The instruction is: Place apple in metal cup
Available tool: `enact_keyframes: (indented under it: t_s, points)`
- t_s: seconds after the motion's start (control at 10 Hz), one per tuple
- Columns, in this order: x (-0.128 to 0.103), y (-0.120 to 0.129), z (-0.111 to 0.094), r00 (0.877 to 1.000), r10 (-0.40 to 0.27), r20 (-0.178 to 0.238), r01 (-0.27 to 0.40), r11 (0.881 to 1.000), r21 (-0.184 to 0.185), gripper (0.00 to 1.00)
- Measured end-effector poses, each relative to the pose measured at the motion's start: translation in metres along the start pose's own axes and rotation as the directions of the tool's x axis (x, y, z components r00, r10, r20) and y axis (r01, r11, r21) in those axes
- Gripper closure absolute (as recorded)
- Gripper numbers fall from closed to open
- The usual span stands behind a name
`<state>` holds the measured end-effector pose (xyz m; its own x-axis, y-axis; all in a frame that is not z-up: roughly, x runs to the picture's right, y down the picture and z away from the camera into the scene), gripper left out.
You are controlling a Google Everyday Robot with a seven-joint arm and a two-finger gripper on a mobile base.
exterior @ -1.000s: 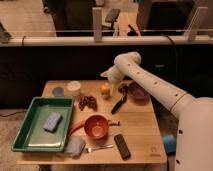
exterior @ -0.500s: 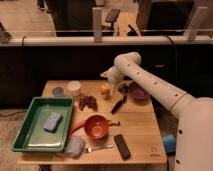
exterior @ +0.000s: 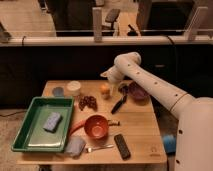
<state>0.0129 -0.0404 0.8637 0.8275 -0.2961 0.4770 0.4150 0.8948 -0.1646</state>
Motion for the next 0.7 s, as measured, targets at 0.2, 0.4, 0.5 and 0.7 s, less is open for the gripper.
enact_keyframes:
  t_s: [0.2,0.4,0.5,0.7]
  points:
    - [-0.017,0.053,0.021,0.999,0.024,0.025,-0.023,0.998,-0.051,0.2]
    - [-0.05,0.143,0.048,0.996,0.067,0.065,-0.058,0.989,-0.137,0.2]
    - [-0.066,0.184,0.058,0.993,0.087,0.08,-0.072,0.982,-0.177,0.2]
    - [-0.1,0.264,0.071,0.986,0.128,0.109,-0.097,0.963,-0.253,0.2]
